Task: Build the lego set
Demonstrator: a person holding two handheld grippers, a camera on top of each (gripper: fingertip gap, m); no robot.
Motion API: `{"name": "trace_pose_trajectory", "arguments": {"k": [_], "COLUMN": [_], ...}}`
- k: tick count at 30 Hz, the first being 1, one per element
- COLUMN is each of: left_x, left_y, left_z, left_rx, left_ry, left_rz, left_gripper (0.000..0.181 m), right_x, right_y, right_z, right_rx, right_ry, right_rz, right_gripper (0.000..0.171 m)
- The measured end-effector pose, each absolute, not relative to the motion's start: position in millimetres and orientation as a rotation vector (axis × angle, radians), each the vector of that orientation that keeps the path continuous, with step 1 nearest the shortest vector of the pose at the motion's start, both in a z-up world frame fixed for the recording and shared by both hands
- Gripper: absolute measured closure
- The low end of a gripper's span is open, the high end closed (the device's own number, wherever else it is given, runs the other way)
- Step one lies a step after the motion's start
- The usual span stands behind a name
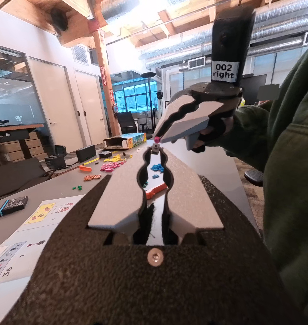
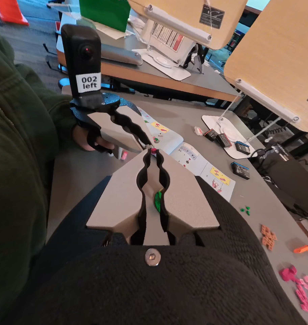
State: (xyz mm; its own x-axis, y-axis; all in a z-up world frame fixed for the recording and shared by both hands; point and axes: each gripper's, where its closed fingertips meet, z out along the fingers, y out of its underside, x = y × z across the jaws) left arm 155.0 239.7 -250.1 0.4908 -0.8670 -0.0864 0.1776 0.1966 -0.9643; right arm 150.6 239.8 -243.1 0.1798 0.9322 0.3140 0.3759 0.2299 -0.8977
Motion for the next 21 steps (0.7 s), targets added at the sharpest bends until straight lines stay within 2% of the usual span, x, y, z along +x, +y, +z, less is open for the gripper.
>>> {"name": "trace_pose_trajectory", "arguments": {"k": [7, 14, 21], "left_x": [158.2, 151.4, 151.3], "left_y": [236.5, 241.6, 235.7], "left_z": [-247.1, -227.2, -223.2], "left_rx": [-1.167, -1.204, -1.191], "left_ry": [0.735, 0.563, 0.577], "left_rz": [-0.984, -1.337, -1.381], "left_gripper": [0.173, 0.173, 0.173], "right_x": [150.8, 145.7, 140.7], "right_y": [234.3, 238.7, 236.0], "right_z": [-243.4, -227.8, -216.9], "right_rx": [-1.24, -1.111, -1.05], "right_ry": [-1.557, -1.697, -1.792], "right_rz": [0.51, 0.374, 0.374], "right_gripper": [0.167, 0.166, 0.166]}}
